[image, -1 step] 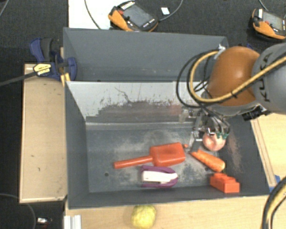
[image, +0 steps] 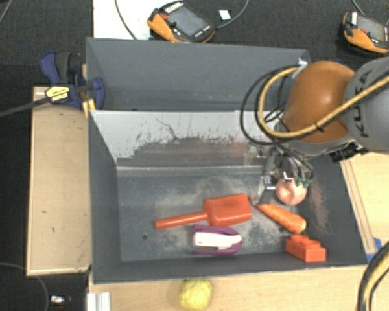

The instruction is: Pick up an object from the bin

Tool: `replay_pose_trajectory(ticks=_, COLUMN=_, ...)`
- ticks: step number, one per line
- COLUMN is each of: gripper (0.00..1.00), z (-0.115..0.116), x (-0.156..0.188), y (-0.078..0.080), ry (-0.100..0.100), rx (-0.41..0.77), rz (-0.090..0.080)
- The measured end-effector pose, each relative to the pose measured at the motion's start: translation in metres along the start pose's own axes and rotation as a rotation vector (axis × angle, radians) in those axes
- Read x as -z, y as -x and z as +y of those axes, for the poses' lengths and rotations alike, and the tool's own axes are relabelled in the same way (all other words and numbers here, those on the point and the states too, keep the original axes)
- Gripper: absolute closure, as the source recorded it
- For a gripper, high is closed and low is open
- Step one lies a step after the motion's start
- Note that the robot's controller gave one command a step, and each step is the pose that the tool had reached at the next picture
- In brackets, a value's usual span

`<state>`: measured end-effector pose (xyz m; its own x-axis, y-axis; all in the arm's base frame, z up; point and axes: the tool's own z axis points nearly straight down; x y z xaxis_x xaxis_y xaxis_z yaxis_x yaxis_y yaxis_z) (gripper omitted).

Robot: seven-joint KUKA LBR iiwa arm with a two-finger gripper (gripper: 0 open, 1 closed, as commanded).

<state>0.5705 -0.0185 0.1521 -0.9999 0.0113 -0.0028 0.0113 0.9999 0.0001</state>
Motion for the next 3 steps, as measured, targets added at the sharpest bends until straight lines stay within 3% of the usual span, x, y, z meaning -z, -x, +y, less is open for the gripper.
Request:
replay_pose_trajectory(ticks=1, gripper=0.0, z=0.04, x=-0.082, y=-0.023, ry=0.002, rx=0.127, rz=0.002)
replay_pose_trajectory(ticks=2, gripper=0.0, z=0.046, x=-0.024, y=-0.025, ry=-0.002, rx=0.163, rz=-0.016)
replay_pose_trajectory(ticks=3, gripper=0.0, z=0.106, x=-0.052, y=-0.036, ry=0.003, rx=0.031, rz=0.004)
